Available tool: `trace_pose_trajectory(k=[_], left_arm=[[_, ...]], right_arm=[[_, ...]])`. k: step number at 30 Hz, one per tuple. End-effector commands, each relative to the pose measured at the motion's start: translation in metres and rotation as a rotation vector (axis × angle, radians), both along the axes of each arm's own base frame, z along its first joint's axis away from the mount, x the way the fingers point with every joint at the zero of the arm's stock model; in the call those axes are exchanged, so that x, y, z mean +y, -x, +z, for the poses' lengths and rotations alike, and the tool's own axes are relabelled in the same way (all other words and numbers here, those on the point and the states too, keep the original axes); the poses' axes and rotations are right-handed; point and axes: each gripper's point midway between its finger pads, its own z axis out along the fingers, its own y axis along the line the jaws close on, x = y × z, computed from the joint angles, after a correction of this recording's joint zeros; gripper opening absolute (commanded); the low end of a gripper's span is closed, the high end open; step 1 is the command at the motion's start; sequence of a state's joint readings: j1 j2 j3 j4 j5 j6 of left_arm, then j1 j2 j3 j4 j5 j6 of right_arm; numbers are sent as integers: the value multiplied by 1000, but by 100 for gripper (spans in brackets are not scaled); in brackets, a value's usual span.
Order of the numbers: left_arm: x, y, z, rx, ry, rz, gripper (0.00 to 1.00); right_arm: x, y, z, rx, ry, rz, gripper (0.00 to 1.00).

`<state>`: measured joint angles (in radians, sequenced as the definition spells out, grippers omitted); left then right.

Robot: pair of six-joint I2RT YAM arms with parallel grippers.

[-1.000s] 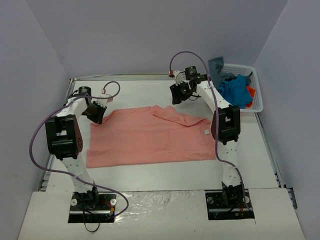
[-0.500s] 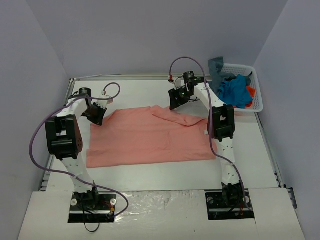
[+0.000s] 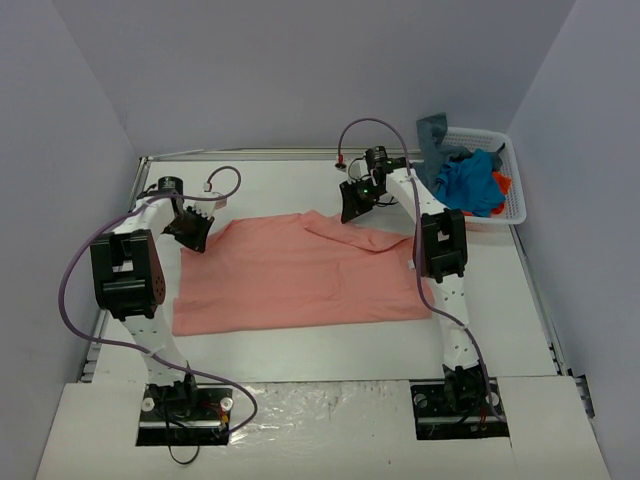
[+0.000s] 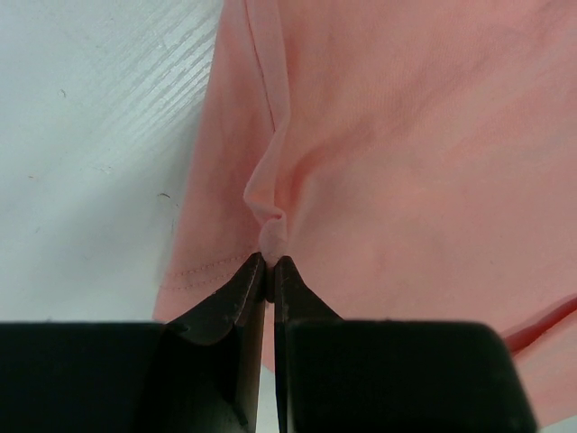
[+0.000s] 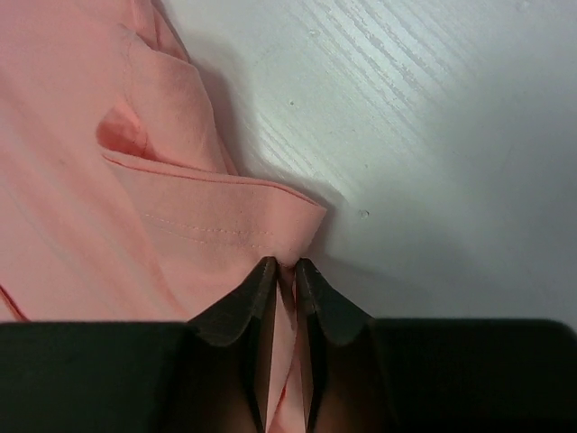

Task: Fold and stack the t-shirts
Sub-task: Grap the side of the flattened tshirt closest away from the robot with both arms

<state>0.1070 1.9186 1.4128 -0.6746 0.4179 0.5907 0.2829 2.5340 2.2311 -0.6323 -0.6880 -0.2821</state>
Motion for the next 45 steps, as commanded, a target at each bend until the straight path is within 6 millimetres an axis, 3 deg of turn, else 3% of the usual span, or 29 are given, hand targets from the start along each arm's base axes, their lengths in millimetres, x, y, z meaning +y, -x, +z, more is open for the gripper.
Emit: trace_pose_trajectory(k=[1,6,16,23,28,40,45], left_arm=[[0,2,21,-39,14,-3,2],[1,3,19,-33,15,1,2],[2,1,28,-47,16,8,2],[9,-7,49,-71,-17,8,2],[10,-9,55,-81,-19,12,2],[27,-6,69,-112,-38,21,2],[35,-5,73,-122,-37,24,2]], right_arm=[[5,2,8,5,-13,10,10],[4,0,13,-13,-1,10,0],[-3,-4,33,-72,31,4,0],[-26,-12,91,-191,63,-43,0],[-44,-17,121,-239,70,-87,0],[-64,10,163,-281,108,-81,0],[-80,22,165,-273,151,-87,0]])
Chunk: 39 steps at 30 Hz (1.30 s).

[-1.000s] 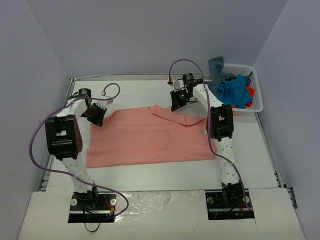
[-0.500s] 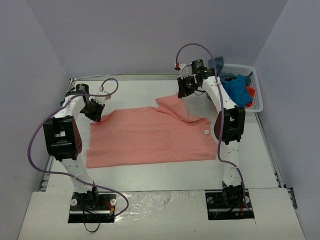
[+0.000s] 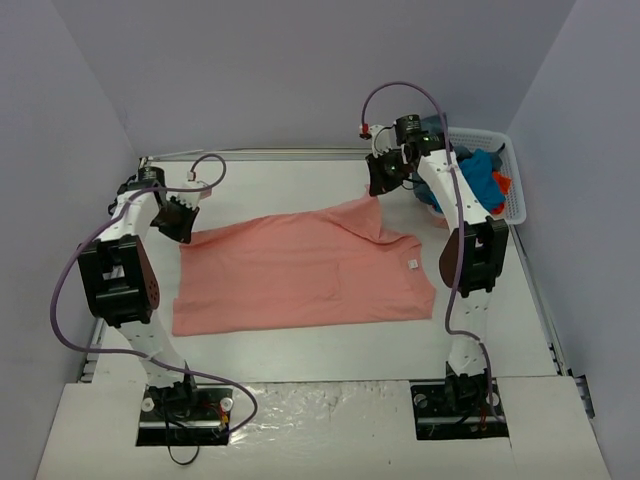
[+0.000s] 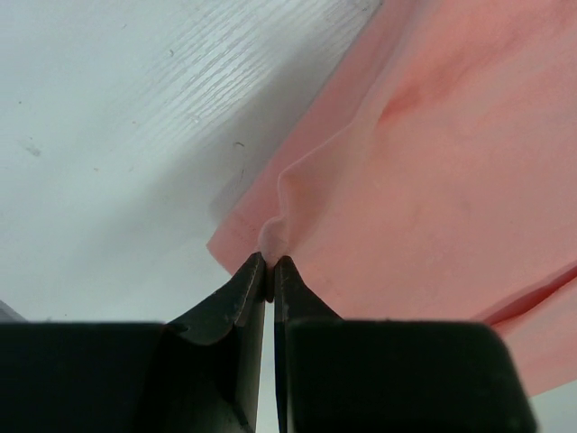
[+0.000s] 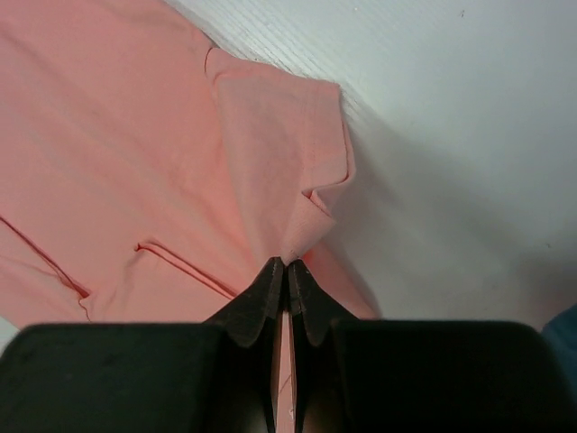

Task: Fold and stack the t-shirts
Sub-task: Grap the side of the flattened tshirt closest away from the robot with both arms, then fold the other side of the tshirt into a rectangle

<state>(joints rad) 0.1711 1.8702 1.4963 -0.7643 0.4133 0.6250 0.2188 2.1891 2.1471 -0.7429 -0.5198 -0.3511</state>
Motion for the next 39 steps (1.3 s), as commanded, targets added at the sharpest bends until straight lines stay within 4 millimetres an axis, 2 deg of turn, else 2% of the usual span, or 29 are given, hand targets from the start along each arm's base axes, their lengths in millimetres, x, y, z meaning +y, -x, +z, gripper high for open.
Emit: trace_pose_trajectory(k=[1,7,10,15,20,31,39], left_arm=[[11,-2,37,-76,-18,-5,2],[17,-2,42,-87,-3,-5,2],[18,1,43,-87,8,-13,3],[22,6,39,-90,11,-25,2],[23,14,32,-86,25,-51,2],[22,35,24,-53,60,-97,2],[18,48,27,-51,62,-129,2]], right_arm=[[-16,18,40,-56,31,-1,0],[-23,35,45,-44,56,10,0],[-24,49,43,-8,59,28,0],[-33,69,41,12,95,36,0],[-45,87,31,49,134,33,0],[-59,106,27,83,159,19,0],[-64,121,20,117,173,34,0]])
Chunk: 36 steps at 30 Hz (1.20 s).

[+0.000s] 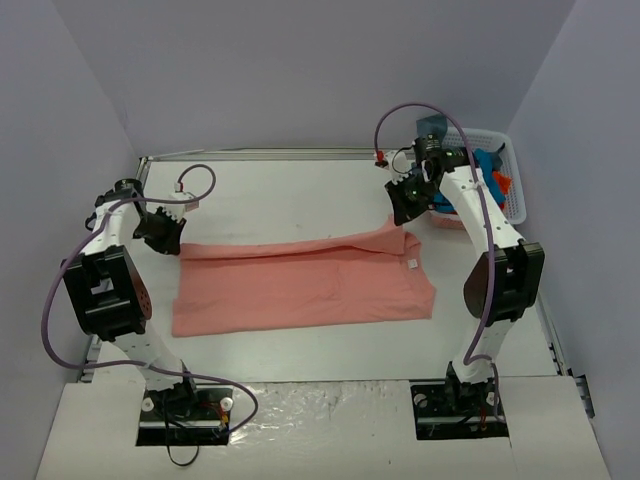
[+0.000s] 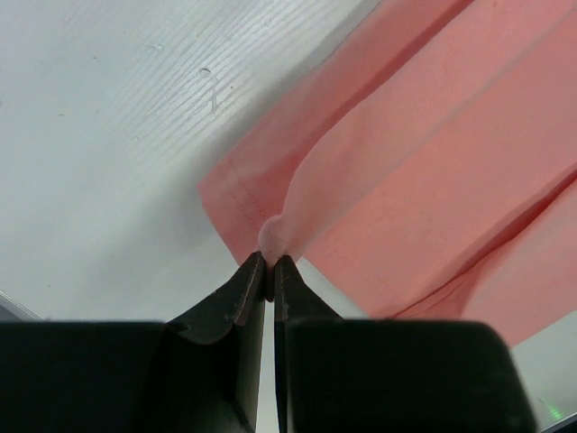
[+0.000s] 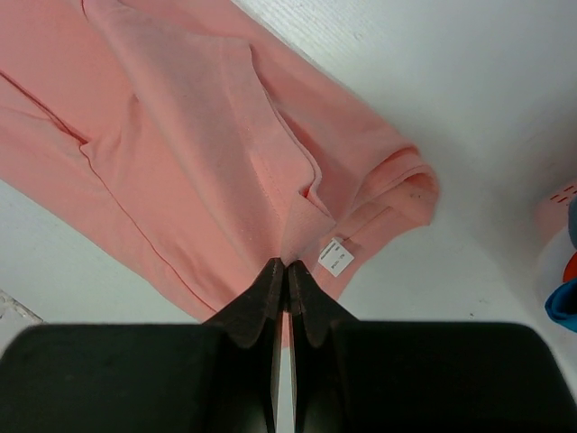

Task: Fold and stack the t-shirts
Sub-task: Fold the other side of the tshirt into a rectangle

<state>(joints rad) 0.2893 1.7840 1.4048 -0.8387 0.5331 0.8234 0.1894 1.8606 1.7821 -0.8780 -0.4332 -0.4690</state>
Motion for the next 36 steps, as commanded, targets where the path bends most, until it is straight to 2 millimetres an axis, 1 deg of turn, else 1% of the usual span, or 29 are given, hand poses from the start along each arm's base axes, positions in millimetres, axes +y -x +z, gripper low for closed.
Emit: trace_pose_trajectory(k=[1,6,11,17,21,25,30,32,33,36], left_arm=[[-6,13,22,-37,10,-41,2],[-12,26,24,-33,26,-54,2],[-16,37,24,-26,28,-69,2],[-21,47,22,-20,42,-78,2],[-23,54,20,-7,43,-94,2],[-25,62,17,2,44,-112,2],[-27,68,15,12,42,-137,3],[-26,69,14,17,40,-140,3],[-26,70,14,15,38,-147,3],[-27,73,11,23,39,-161,3]], right_arm=[[-10,22,9,16,26,8,0],[-16,30,3,34,49,8,0],[-22,31,4,24,64,3,0],[-32,25,10,0,77,-18,0],[-33,29,9,13,78,-5,0],[-30,43,2,59,58,32,0],[-27,72,-15,159,44,90,0],[-27,80,-21,186,38,101,1],[-27,86,-27,212,38,110,2],[-23,100,-34,260,32,148,4]])
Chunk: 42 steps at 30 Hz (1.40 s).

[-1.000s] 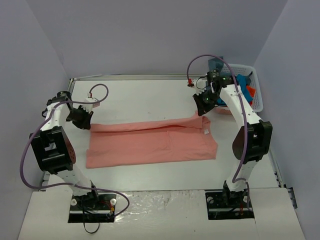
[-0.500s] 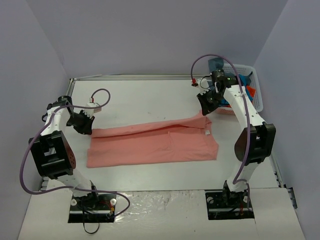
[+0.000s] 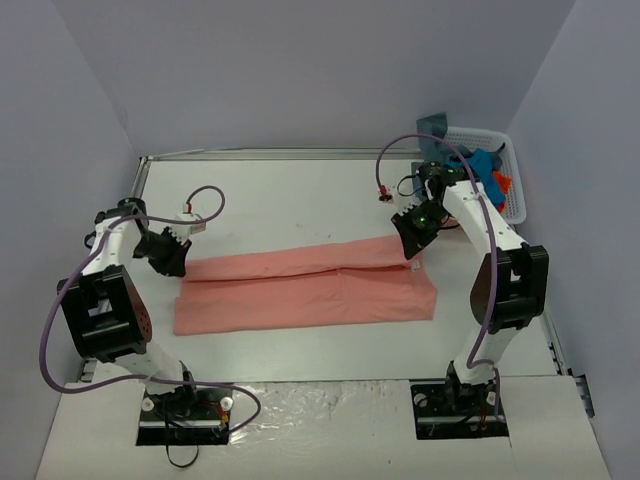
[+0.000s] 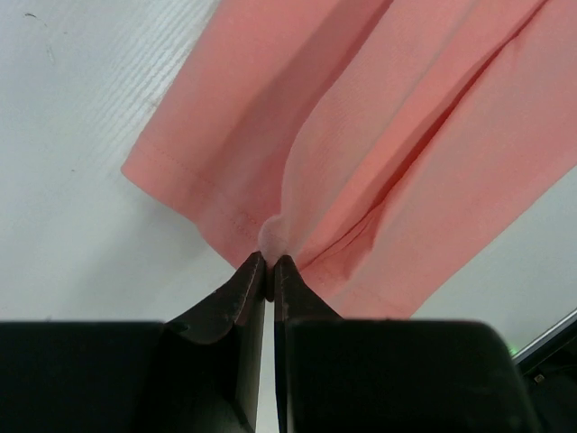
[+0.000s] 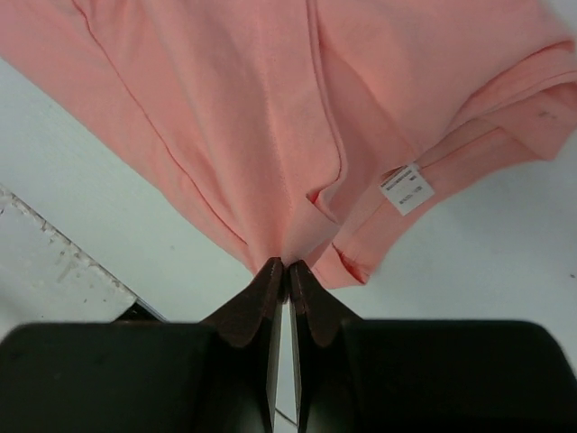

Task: Fold and stack the t-shirts
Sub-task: Fold the other side of the tshirt into a rectangle

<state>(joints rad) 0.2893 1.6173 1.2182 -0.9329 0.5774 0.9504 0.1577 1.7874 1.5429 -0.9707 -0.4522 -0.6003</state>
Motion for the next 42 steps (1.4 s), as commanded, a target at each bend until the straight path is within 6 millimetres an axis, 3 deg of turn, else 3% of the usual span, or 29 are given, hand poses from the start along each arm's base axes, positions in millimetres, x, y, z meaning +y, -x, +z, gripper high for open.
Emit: trace_pose_trajectory(k=[1,5,6,10,13,17,22,27,28,34,42], left_arm=[[-4,10,12,-20,12,-46,3],[-9,21,9,5,29,-86,8],[-10,25,7,8,31,-108,15],[-15,36,5,37,53,-148,34],[-15,39,7,43,52,-149,37],[-13,33,15,14,36,-126,38],[-12,22,22,-26,37,-43,40],[-15,20,22,-7,69,39,41],[-16,21,22,-4,83,49,41],[-19,25,22,-1,110,94,44],[-16,32,18,1,98,121,45]], right_arm=[[3,35,5,79,-19,59,5],[7,57,-10,147,-9,103,8],[6,60,-14,159,1,114,10],[8,72,-24,206,7,133,34],[10,74,-24,210,5,140,37],[17,62,-18,184,-17,140,38],[41,27,-12,132,-83,140,39],[63,-5,-29,156,-128,152,40],[66,-8,-39,185,-127,152,40],[86,-30,-61,201,-129,179,42],[93,-31,-83,238,-106,208,44]])
